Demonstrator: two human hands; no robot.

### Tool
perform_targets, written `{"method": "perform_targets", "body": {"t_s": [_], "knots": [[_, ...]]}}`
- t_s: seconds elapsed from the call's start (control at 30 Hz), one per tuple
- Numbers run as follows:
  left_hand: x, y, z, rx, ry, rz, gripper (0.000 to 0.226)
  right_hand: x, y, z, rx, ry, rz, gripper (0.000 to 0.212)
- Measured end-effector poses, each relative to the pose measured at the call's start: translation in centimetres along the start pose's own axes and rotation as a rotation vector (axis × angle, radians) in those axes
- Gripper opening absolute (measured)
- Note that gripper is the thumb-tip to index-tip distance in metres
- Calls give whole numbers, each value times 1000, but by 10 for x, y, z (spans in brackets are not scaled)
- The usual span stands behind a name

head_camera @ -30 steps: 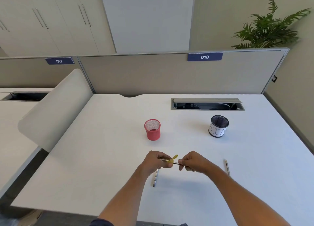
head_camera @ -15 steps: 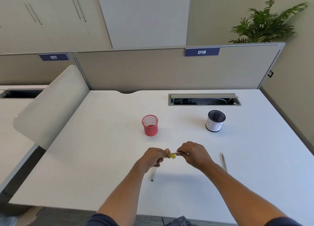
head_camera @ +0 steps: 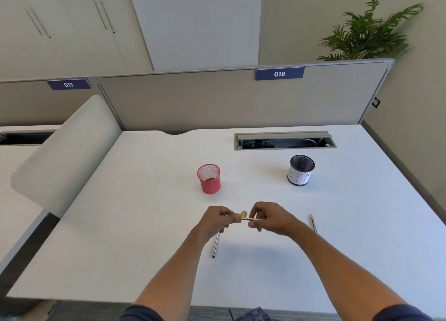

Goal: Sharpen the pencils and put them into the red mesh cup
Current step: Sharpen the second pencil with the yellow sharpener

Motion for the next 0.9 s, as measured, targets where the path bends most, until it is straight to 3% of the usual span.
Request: {"method": "perform_targets", "body": {"t_s": [0.13, 0.27, 0.43, 0.63, 0.8, 0.9], "knots": [[-4, 5, -15, 149, 33, -43, 51, 11, 7, -21, 180, 331, 198, 6], [-12, 6, -15, 136, 137, -96, 50, 9, 14, -36, 319, 484, 319, 12], [-6, 3, -11, 37, 23, -66, 31, 1, 7, -15, 152, 474, 207, 23], [-2, 3, -3, -40, 28, -9, 23, -17, -1, 15, -109, -8, -49, 36], [0, 2, 0, -12, 41, 7, 27, -10, -1, 7, -37, -21, -20, 17], [-2, 4, -6, 73, 41, -26, 38, -1, 1, -6, 100, 181, 76, 10]]}}
Point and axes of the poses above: each hand's wrist, its own y-axis away from the middle knuckle, its own x-axis out of the back of the hand, z = x × y, the point moved 10 cm from there along -y, towards the middle knuckle, and after that the axes turned 3 degrees about x, right-handed, at the moved point
